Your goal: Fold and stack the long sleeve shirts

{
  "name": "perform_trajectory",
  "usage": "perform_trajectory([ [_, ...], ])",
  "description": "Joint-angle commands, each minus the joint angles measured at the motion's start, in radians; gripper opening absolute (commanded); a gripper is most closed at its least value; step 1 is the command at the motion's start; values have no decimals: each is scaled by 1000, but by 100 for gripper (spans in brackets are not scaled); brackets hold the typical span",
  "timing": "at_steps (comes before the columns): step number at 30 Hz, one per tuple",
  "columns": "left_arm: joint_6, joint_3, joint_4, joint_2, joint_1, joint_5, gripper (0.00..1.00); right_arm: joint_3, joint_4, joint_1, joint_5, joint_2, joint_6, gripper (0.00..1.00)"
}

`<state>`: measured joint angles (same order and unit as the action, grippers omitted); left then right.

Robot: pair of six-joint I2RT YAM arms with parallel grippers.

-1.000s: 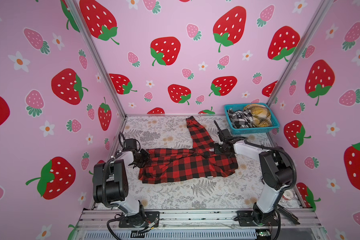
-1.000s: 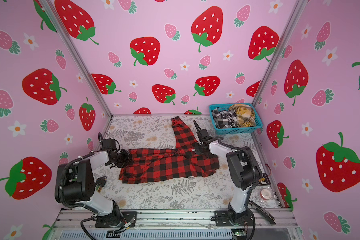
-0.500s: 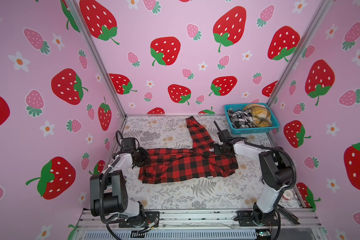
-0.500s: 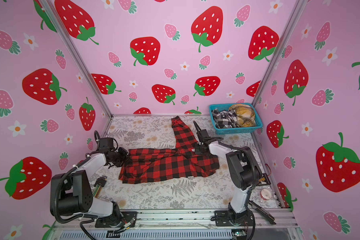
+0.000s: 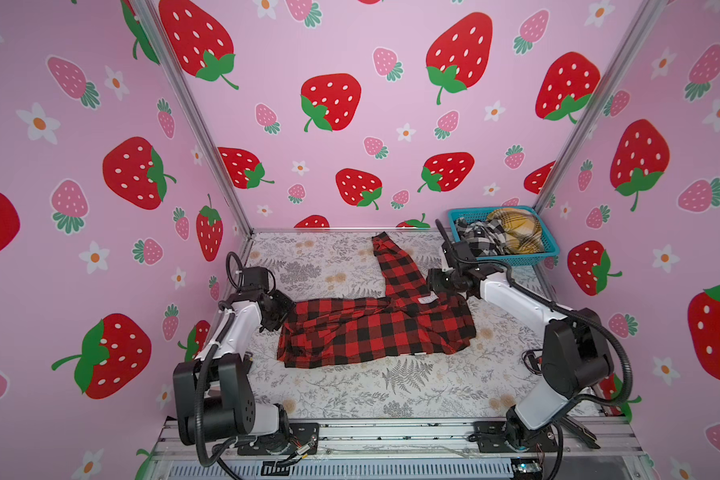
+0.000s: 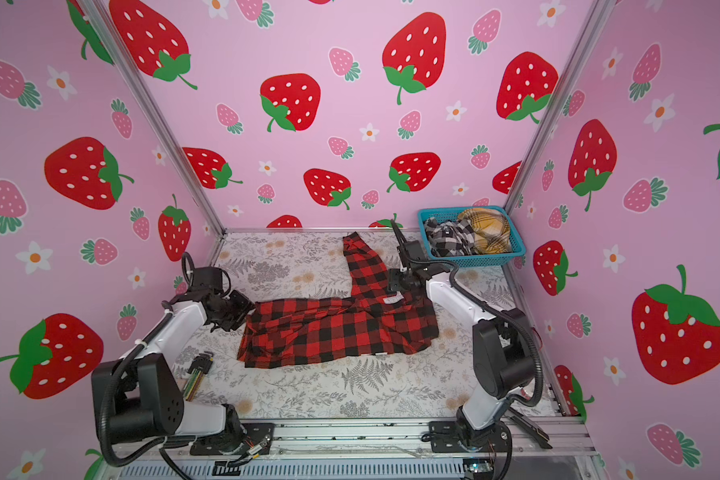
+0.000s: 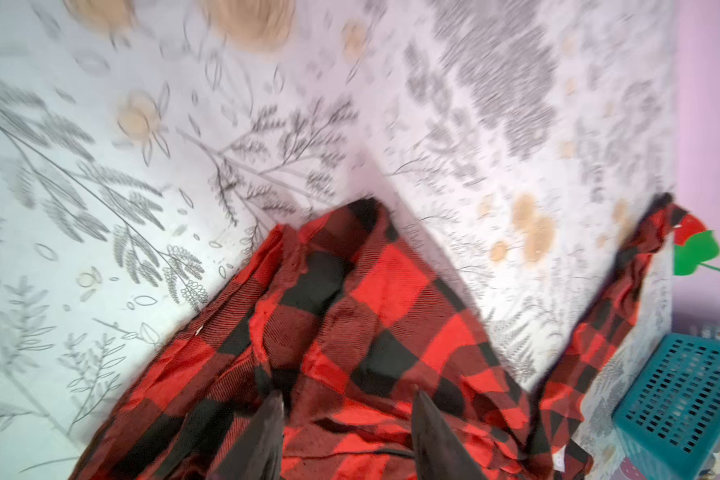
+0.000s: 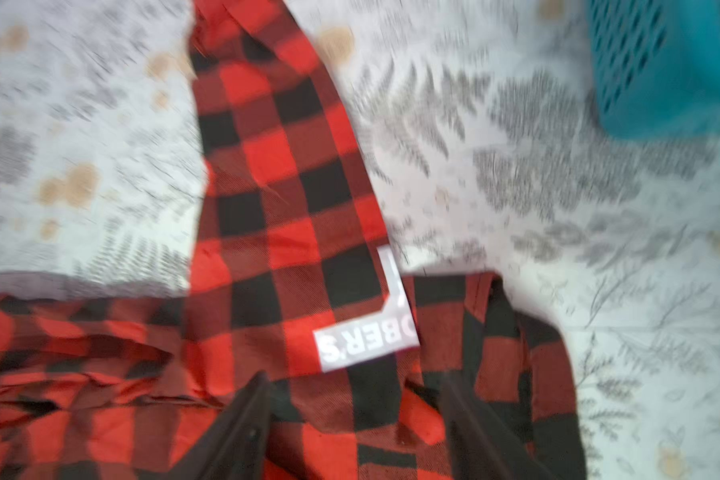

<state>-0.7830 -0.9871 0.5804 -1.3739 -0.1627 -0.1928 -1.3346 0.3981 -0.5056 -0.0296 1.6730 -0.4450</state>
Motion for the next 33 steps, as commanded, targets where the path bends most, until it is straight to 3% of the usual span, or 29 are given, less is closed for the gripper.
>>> perform_trajectory([
  [1, -1, -95, 103, -23, 42, 64, 47, -151, 69, 4, 26, 81, 72, 76],
  [4, -20, -146, 62, -134, 98, -10, 30, -312, 100, 6, 33, 224, 110, 76],
  [9, -17, -238, 68, -290, 208, -25, 0, -596, 164, 6, 47, 467, 158, 75],
  [18, 18, -80, 61, -291, 246, 18, 0, -1011, 276, 6, 24, 841, 206, 75],
  [25, 32, 49, 34, -281, 238, 18, 0, -1058, 249, 12, -29, 945, 247, 79],
  [30, 38, 70, 28, -271, 235, 10, 0, -1046, 251, 13, -18, 997, 256, 65],
  [33, 45, 51, 38, -266, 232, 16, 0, -1037, 246, 13, -12, 1003, 262, 43],
])
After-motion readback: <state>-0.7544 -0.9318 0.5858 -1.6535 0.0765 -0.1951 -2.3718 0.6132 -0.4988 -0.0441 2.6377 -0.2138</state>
